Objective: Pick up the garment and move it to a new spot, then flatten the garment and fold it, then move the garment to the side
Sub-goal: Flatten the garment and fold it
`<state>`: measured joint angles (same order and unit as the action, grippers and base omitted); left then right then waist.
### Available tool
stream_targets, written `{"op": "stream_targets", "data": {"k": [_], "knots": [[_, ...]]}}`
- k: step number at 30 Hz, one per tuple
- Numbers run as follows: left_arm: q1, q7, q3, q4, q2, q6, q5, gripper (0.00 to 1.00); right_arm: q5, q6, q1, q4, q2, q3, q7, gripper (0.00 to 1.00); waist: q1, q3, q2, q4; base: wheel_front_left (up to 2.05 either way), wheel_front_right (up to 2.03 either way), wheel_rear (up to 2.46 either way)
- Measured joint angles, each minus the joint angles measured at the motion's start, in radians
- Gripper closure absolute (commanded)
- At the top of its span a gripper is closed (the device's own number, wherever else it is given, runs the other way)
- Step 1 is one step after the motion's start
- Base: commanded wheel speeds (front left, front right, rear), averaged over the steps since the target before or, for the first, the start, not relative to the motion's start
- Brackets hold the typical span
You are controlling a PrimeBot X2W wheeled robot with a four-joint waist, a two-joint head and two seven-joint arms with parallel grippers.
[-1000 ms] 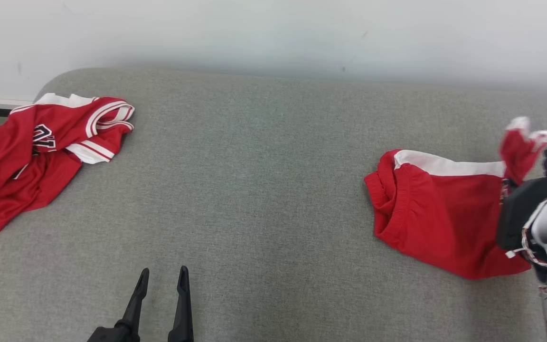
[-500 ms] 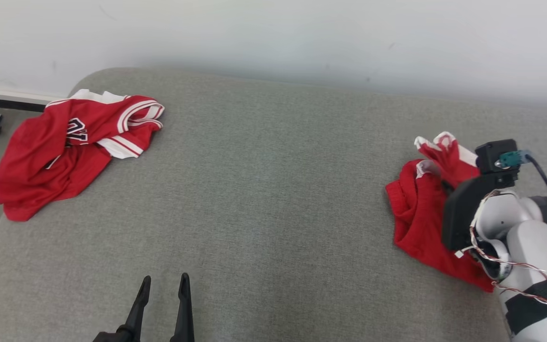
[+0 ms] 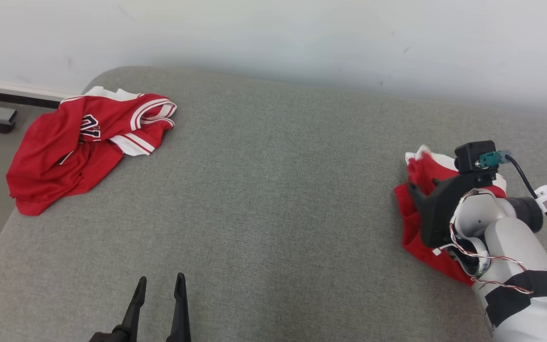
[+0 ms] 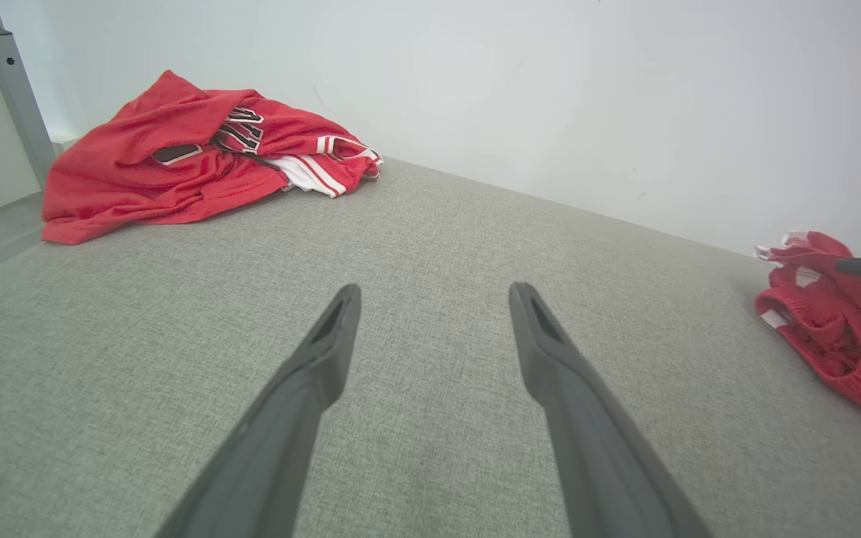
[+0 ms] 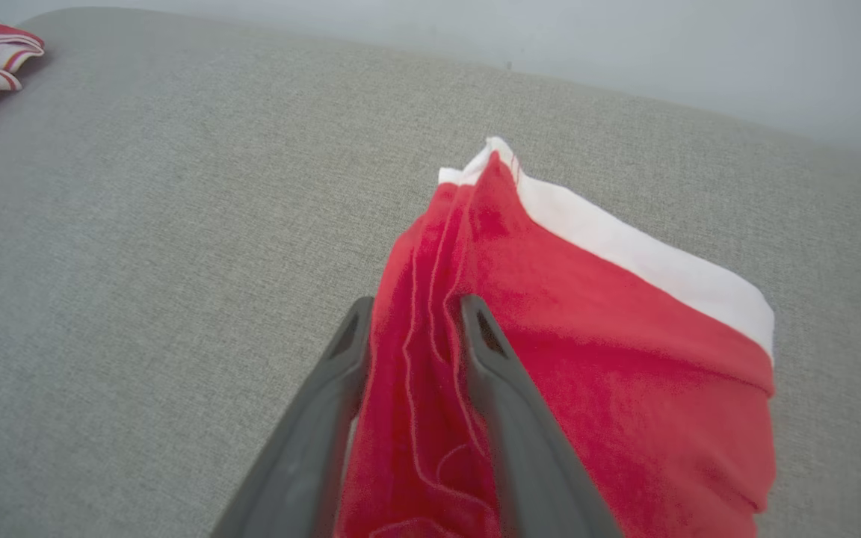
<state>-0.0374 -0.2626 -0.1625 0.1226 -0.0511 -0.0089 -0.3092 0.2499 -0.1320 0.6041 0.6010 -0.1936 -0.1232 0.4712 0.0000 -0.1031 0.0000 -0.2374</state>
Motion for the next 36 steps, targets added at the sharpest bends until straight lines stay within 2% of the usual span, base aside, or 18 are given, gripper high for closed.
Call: {"op": "stream_targets", "data": {"k": [4, 9, 16, 22, 23, 25, 26, 27, 28, 29, 36], "knots": [[-0.007, 0.0, 0.009, -0.002, 0.0, 0.001, 0.0, 0.0, 0.076, 0.0, 0.001, -0.024, 0.015, -0.012, -0.035, 0.0, 0.0, 0.013, 0.0, 0.012, 0.0, 0.0, 0.0], [-0.023, 0.0, 0.015, -0.008, 0.0, 0.004, 0.0, 0.0, 0.11, 0.0, -0.004, -0.067, -0.031, 0.0, -0.091, 0.0, 0.0, 0.039, 0.0, 0.034, 0.0, 0.0, 0.0], [-0.035, 0.0, 0.005, -0.013, 0.0, 0.008, 0.0, 0.0, 0.047, 0.0, -0.084, -0.05, -0.12, 0.101, -0.167, 0.0, -0.0001, 0.068, 0.0, 0.056, 0.0, 0.0, 0.0], [-0.035, 0.0, 0.002, -0.018, 0.0, 0.007, 0.0, 0.0, -0.008, 0.0, -0.137, -0.022, -0.116, 0.153, -0.221, 0.02, 0.0, 0.057, 0.0, 0.052, 0.0, 0.0, 0.0], [-0.035, 0.0, 0.002, -0.018, 0.0, 0.007, 0.0, 0.0, -0.021, 0.0, -0.139, -0.017, -0.114, 0.16, -0.236, 0.07, 0.0001, 0.054, 0.0, 0.05, 0.0, 0.0, 0.0], [-0.035, 0.0, -0.001, -0.018, 0.0, 0.002, 0.0, 0.0, -0.048, 0.0, -0.143, -0.004, -0.109, 0.172, -0.258, 0.43, 0.0001, 0.048, 0.0, 0.044, 0.0, 0.0, 0.0], [-0.034, 0.0, -0.002, -0.018, 0.0, 0.001, 0.0, 0.0, -0.061, 0.0, -0.146, 0.003, -0.103, 0.173, -0.267, 0.54, 0.0001, 0.045, 0.0, 0.04, 0.0, 0.0, 0.0], [-0.034, 0.0, -0.003, -0.017, 0.0, 0.001, -0.001, 0.0, -0.068, 0.0, -0.147, 0.01, -0.097, 0.173, -0.271, 0.76, 0.0001, 0.043, 0.0, 0.036, 0.0, 0.0, 0.0], [-0.034, 0.0, -0.002, -0.016, 0.0, 0.001, -0.001, 0.0, -0.076, 0.0, -0.147, 0.017, -0.087, 0.17, -0.277, 0.9, 0.0001, 0.041, 0.0, 0.031, 0.0, 0.0, 0.0], [-0.034, 0.0, -0.002, -0.015, 0.0, 0.001, -0.002, 0.0, -0.082, 0.0, -0.147, 0.023, -0.08, 0.162, -0.28, 1.0, 0.0001, 0.039, 0.0, 0.027, 0.0, 0.0, 0.0], [-0.032, 0.0, 0.001, -0.011, 0.0, 0.0, -0.002, 0.0, -0.085, 0.0, -0.135, 0.074, -0.027, 0.057, -0.286, 1.0, 0.0001, 0.03, 0.0, 0.003, 0.0, 0.0, 0.0]]}}
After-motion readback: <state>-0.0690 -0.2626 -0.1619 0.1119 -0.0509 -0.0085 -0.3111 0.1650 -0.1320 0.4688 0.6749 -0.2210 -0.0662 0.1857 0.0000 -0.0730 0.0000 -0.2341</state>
